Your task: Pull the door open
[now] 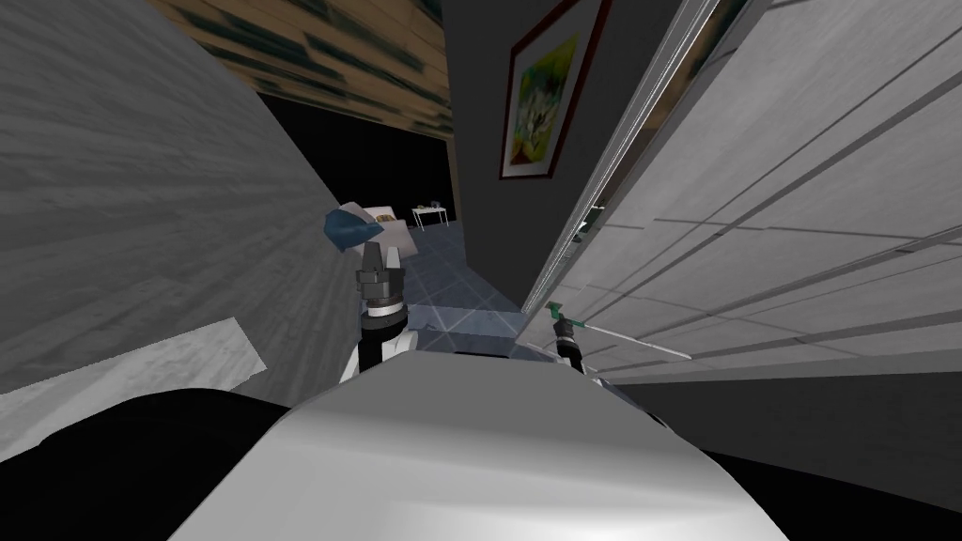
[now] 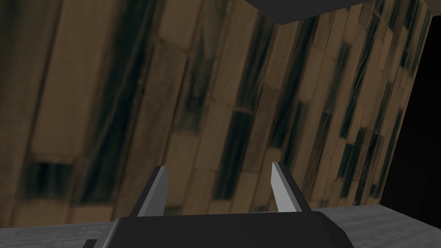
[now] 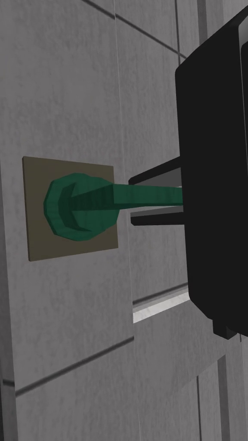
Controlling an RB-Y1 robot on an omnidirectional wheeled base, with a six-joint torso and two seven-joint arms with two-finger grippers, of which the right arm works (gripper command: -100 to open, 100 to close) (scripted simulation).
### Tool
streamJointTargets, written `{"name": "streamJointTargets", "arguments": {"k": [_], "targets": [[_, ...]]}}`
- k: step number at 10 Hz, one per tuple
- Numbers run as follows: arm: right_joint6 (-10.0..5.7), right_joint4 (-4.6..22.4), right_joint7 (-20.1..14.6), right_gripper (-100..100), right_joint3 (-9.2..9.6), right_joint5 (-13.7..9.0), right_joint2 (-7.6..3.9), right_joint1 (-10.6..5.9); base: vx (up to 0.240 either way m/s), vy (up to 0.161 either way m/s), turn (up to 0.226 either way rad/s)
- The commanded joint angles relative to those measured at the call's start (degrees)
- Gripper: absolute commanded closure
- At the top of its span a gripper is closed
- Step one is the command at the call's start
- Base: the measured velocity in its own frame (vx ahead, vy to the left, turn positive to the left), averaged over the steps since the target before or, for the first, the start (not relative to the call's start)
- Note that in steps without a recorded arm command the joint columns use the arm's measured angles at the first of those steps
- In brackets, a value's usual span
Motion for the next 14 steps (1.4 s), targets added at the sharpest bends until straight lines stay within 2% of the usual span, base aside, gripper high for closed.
{"name": "streamJointTargets", "arguments": {"k": [1,14], "targets": [[0.05,0.2,0.0,100,0.06,0.0,0.13,0.22,-0.245,-0.034,0.049],[-0.07,0.3,-0.1,100,0.05,0.0,0.05,0.25,-0.224,-0.017,0.029]]}}
